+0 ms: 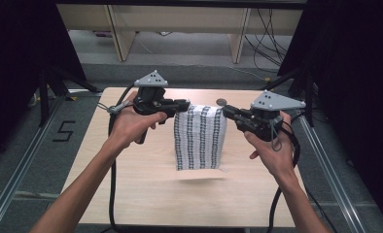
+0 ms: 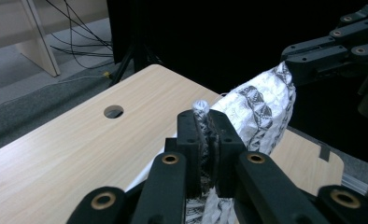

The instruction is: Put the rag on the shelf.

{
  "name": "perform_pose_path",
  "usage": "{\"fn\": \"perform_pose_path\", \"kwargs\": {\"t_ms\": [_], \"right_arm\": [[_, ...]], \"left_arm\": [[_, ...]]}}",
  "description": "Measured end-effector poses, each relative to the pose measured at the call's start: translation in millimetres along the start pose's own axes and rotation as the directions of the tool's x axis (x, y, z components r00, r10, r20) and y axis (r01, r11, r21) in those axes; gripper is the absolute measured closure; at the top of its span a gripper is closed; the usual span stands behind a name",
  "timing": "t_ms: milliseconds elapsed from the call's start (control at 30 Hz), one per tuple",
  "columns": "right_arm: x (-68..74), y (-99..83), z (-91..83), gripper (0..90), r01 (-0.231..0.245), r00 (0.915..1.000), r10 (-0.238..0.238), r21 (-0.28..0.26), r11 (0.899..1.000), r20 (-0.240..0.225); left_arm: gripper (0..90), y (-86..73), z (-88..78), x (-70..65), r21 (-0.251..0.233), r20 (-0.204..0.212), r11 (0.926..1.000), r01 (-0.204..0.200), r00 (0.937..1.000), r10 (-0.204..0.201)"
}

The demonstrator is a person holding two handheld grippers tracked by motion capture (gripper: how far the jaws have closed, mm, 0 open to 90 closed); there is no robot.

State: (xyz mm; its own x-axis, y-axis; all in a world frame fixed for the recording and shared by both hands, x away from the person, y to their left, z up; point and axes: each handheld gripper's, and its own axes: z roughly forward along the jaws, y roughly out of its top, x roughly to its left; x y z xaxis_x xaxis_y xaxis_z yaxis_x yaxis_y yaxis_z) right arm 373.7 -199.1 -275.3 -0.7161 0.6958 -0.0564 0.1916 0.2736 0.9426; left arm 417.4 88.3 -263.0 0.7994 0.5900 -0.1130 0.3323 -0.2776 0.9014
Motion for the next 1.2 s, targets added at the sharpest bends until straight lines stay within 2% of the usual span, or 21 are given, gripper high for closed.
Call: {"fn": "perform_pose_path", "kwargs": {"t_ms": [67,133,167,467,533,600,733,800,833,867,933,967,1000,1067,1200], "right_arm": [[-2.4,3.4,2.2,86.6,0.002,1.0,-0.002,-0.001,1.0,0.003],[-4.0,6.7,4.8,86.6,-0.016,0.9999,0.016,-0.001,1.0,-0.003],[-6.0,8.4,4.6,86.6,0.001,0.9999,-0.001,-0.002,1.0,0.015],[-21.6,27.2,14.0,86.6,-0.006,0.9993,0.007,-0.032,0.999,0.037],[-25.4,30.1,16.4,86.6,-0.012,0.9994,0.013,-0.036,0.999,0.033],[-28.7,32.1,18.4,86.6,-0.017,0.9985,0.019,-0.035,0.999,0.051],[-36.5,36.3,24.5,86.6,-0.04,0.9981,0.042,-0.044,0.998,0.044],[-40.8,39.5,28.2,86.6,-0.03,0.9978,0.033,-0.045,0.999,0.058],[-41.9,40.8,30.9,86.5,-0.046,0.9974,0.048,-0.041,0.998,0.054],[-44.9,41.8,33.8,86.6,-0.04,0.9978,0.043,-0.043,0.998,0.051],[-48.8,43.0,39.0,86.6,-0.056,0.9962,0.059,-0.045,0.997,0.064],[-49.7,43.3,41.4,86.5,-0.081,0.9948,0.083,-0.032,0.996,0.06],[-53.4,43.5,44.8,86.6,-0.06,0.9949,0.063,-0.042,0.997,0.078],[-58.3,42.2,51.3,86.6,-0.087,0.9918,0.089,-0.021,0.996,0.091],[-70.5,37.9,66.1,86.5,-0.092,0.9896,0.091,0.004,0.996,0.112]], "left_arm": [[84.1,2.6,1.9,3.1,-0.01,-0.007,0.9999,0.006,1.0,-0.006],[84.1,5.6,3.1,5.8,-0.013,-0.012,0.9998,0.012,0.9999,-0.013],[84.1,7.9,3.3,7.1,-0.01,-0.018,0.9999,0.012,0.9998,-0.013],[84.2,28.2,11.3,14.6,-0.036,-0.059,0.9992,0.017,0.9981,-0.019],[84.2,32.6,12.8,16.6,-0.046,-0.068,0.9986,0.024,0.9973,-0.028],[84.2,36.1,13.8,19.1,-0.054,-0.073,0.9979,0.035,0.9966,-0.039],[84.2,40.3,16.3,24.9,-0.063,-0.081,0.9966,0.052,0.9951,-0.057],[84.2,42.3,18.4,28.7,-0.074,-0.091,0.9954,0.062,0.9935,-0.068],[84.2,43.2,19.7,30.5,-0.083,-0.095,0.9944,0.066,0.9927,-0.074],[84.2,44.4,20.5,31.9,-0.081,-0.099,0.9943,0.069,0.992,-0.077],[84.2,47.2,25.6,36.3,-0.096,-0.112,0.9925,0.076,0.9899,-0.087],[84.2,48.2,28.0,38.5,-0.09,-0.115,0.9928,0.079,0.9894,-0.089],[84.1,48.7,30.6,40.2,-0.091,-0.117,0.9924,0.083,0.9887,-0.094],[83.9,49.3,37.4,46.9,-0.081,-0.137,0.9932,0.084,0.9861,-0.094],[83.7,47.0,51.1,58.5,-0.1,-0.13,0.9886,0.113,0.9836,-0.125]]}}
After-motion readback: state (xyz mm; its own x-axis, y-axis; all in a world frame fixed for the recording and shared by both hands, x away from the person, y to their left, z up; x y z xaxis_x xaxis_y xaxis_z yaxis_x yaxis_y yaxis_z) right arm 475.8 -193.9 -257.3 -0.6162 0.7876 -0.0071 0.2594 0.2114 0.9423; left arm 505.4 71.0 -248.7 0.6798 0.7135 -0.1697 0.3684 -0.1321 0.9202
